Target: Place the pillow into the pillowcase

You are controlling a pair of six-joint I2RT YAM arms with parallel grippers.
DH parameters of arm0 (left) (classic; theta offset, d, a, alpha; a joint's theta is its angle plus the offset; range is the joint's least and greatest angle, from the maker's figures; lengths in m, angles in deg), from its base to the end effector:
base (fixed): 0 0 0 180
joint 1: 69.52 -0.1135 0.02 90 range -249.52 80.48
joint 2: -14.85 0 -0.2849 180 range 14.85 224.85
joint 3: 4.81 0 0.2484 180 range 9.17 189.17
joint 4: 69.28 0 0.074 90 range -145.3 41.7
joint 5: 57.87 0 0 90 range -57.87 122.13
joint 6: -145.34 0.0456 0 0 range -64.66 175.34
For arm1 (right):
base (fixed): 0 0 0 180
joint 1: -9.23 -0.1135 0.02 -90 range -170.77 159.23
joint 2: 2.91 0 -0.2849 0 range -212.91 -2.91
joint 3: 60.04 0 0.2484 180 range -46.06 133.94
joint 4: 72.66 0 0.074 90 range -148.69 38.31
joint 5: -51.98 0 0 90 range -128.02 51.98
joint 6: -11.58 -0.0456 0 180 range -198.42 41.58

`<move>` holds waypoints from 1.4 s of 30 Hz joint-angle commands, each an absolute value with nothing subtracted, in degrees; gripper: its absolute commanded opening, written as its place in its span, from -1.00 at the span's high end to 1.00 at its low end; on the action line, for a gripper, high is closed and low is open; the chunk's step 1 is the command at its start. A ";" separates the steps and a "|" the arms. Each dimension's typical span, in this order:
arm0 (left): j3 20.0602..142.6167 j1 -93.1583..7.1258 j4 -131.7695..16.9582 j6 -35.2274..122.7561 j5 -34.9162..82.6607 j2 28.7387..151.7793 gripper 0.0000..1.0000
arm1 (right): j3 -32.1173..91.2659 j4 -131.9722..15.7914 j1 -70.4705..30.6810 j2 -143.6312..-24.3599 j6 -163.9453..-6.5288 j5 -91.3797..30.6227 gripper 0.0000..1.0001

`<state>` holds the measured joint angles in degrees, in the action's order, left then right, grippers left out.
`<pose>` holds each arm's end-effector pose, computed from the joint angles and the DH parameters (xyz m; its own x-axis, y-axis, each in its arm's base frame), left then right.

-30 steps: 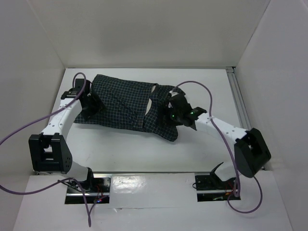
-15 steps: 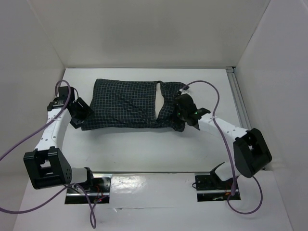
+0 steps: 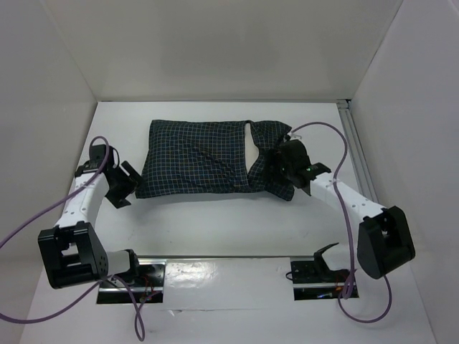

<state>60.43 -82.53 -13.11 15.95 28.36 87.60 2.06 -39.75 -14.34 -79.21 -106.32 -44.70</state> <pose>0.2294 0.0499 0.2460 -0.5504 -0.7771 -0.3053 -0.7059 0.6284 -0.3269 0.2537 0.1049 0.2420 -0.7454 0.1819 -0.6414 0.0274 0.9696 0.2431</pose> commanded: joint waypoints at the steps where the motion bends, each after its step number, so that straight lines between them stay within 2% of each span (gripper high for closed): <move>1: 59.18 -83.23 -16.10 15.44 24.51 85.52 -0.75 | 4.83 -37.17 -12.48 -74.11 -105.49 -45.67 -0.89; 8: 56.99 -83.75 -22.33 14.39 18.88 88.85 -0.72 | 2.46 -34.25 -6.86 -67.52 -105.49 -41.80 -0.91; 13: 55.05 -83.75 -27.43 13.07 16.94 90.09 -0.43 | -4.82 -34.34 -2.30 -63.65 -107.25 -35.14 -0.94; 16: 55.05 -83.75 -27.97 12.54 16.23 92.02 -0.03 | -8.08 -35.04 -0.35 -62.25 -107.87 -32.32 -0.94; 17: 55.74 -83.75 -27.97 12.54 16.23 92.80 0.48 | -8.87 -35.91 0.78 -62.24 -107.87 -31.70 -0.94; 20: 56.28 -83.75 -27.97 12.54 16.23 93.34 1.00 | -11.86 -37.59 3.16 -62.85 -108.48 -28.98 -0.94; 34: 57.33 -83.75 -25.95 12.54 17.98 88.07 1.00 | -15.39 -49.09 3.96 -69.53 -107.78 -23.17 -0.88; 38: 58.65 -83.75 -24.81 12.54 19.12 88.07 1.00 | -15.39 -52.44 3.96 -72.69 -106.64 -22.64 -0.64; 40: 59.17 -83.75 -24.80 12.54 19.13 88.07 1.00 | -15.39 -52.45 3.96 -73.75 -106.64 -22.64 -0.25; 42: 59.18 -83.75 -24.28 13.06 19.13 87.45 1.00 | -14.78 -51.49 3.96 -73.75 -106.64 -22.11 0.28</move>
<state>56.68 -83.36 -24.78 13.00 18.44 89.31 -14.79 -48.49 3.65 -73.65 -106.87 -23.23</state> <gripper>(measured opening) 0.027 0.450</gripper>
